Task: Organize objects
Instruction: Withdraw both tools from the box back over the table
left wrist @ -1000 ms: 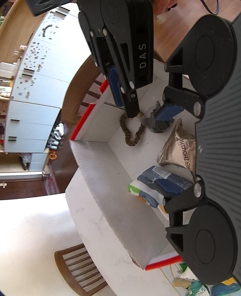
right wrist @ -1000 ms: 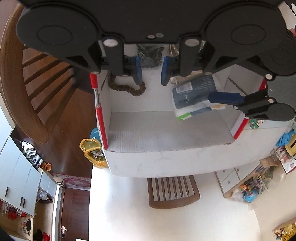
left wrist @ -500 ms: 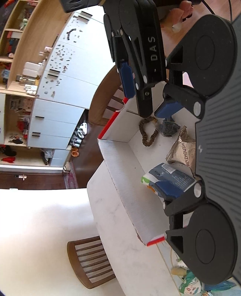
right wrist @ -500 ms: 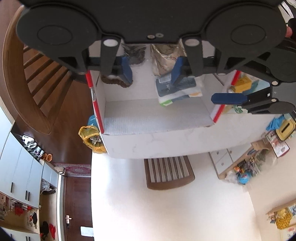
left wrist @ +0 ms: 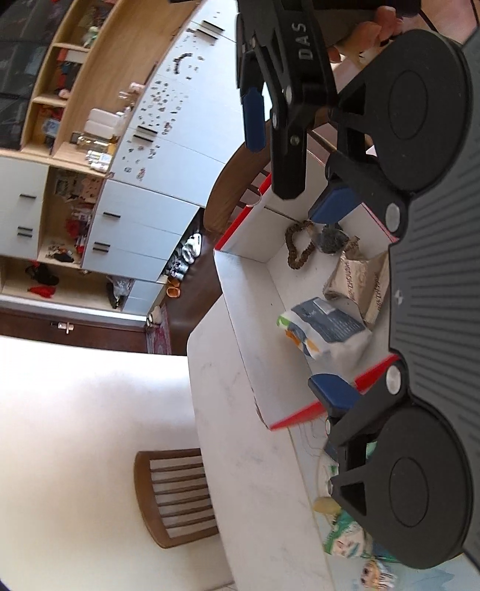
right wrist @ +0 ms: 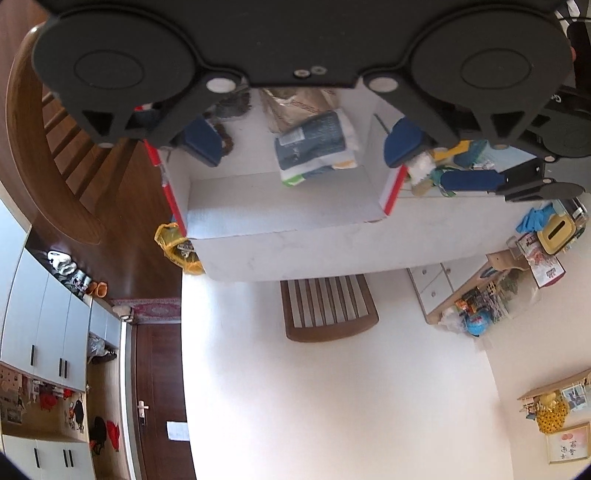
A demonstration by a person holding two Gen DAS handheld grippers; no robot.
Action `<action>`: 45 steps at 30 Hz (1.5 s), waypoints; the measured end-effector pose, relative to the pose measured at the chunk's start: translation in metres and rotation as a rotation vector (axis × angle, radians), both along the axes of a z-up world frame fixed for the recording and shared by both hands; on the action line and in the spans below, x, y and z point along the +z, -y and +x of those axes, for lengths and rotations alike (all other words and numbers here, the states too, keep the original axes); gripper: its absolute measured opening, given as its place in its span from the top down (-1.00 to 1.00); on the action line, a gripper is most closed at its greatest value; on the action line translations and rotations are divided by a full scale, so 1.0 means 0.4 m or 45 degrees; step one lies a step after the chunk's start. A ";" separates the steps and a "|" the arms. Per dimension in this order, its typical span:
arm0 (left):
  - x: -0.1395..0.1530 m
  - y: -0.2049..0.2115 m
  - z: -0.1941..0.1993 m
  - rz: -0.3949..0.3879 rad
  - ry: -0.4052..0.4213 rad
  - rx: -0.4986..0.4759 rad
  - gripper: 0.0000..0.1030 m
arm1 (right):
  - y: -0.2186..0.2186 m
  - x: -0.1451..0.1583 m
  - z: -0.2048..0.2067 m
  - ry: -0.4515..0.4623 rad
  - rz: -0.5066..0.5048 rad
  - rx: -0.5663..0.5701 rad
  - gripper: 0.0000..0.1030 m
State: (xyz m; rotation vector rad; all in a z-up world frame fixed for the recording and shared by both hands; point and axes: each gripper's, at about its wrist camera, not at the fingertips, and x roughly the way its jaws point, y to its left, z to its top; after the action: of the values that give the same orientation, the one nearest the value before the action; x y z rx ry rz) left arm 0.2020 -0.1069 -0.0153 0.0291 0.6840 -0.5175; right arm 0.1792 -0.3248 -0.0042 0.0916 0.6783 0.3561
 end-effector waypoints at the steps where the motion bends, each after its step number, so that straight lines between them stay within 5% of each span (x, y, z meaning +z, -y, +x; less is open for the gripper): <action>1: 0.001 -0.017 -0.003 -0.008 -0.001 0.014 -0.85 | -0.008 0.002 -0.006 0.005 0.008 -0.002 -0.96; 4: 0.002 -0.061 -0.014 -0.020 0.018 0.038 -0.99 | -0.033 0.006 -0.024 0.011 0.025 -0.009 -0.97; 22: -0.037 -0.390 -0.088 -0.066 0.066 0.194 -1.00 | -0.280 -0.013 -0.132 0.035 -0.008 0.080 -0.97; 34: -0.147 -0.552 -0.117 -0.025 0.019 0.228 -1.00 | -0.428 -0.086 -0.140 -0.066 -0.038 0.139 -0.97; 45: -0.271 -0.611 -0.090 0.106 -0.066 0.122 -1.00 | -0.552 -0.172 -0.098 -0.166 -0.124 0.232 -0.94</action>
State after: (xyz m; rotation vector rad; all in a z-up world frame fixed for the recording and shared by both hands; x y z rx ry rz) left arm 0.1660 0.1377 -0.1238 0.0606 0.7536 -0.3985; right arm 0.1398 -0.1041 -0.0728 -0.0405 0.8349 0.4939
